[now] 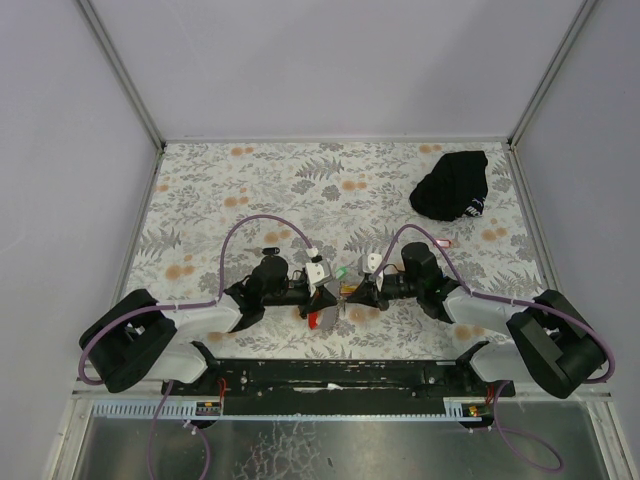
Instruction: Put the keys on the keyring
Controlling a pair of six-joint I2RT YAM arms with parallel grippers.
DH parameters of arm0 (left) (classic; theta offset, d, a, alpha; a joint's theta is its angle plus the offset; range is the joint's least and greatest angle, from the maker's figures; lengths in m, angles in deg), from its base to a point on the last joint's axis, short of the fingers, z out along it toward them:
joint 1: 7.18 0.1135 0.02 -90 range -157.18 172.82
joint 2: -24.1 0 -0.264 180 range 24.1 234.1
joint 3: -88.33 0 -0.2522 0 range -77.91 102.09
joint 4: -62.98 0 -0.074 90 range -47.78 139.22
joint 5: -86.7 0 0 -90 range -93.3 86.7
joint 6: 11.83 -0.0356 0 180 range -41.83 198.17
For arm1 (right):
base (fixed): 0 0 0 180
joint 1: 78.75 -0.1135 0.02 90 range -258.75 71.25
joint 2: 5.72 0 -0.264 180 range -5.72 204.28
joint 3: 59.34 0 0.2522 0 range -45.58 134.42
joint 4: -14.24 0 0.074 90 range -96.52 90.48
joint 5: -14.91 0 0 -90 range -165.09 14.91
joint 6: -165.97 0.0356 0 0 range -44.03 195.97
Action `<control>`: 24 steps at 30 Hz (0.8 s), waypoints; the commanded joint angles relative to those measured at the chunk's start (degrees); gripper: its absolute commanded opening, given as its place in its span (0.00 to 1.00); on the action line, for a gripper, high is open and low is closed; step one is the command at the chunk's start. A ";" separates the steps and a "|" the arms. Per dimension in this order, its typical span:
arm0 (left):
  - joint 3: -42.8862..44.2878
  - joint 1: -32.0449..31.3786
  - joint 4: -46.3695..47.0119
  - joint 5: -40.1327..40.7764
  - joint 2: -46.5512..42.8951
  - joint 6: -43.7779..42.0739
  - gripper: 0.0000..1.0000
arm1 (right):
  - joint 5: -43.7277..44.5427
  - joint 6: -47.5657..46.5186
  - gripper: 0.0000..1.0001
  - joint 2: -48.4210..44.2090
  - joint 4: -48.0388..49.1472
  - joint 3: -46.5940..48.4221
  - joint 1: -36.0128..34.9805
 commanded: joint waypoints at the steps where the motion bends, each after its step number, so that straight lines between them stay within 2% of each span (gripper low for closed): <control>1: 1.51 -0.32 0.80 -1.00 -0.30 -1.26 0.00 | 0.91 0.31 0.00 -1.18 3.43 0.78 -0.55; 24: 1.44 -0.33 1.24 -1.71 -0.27 -1.00 0.00 | -4.07 0.92 0.00 1.42 3.99 1.99 -0.51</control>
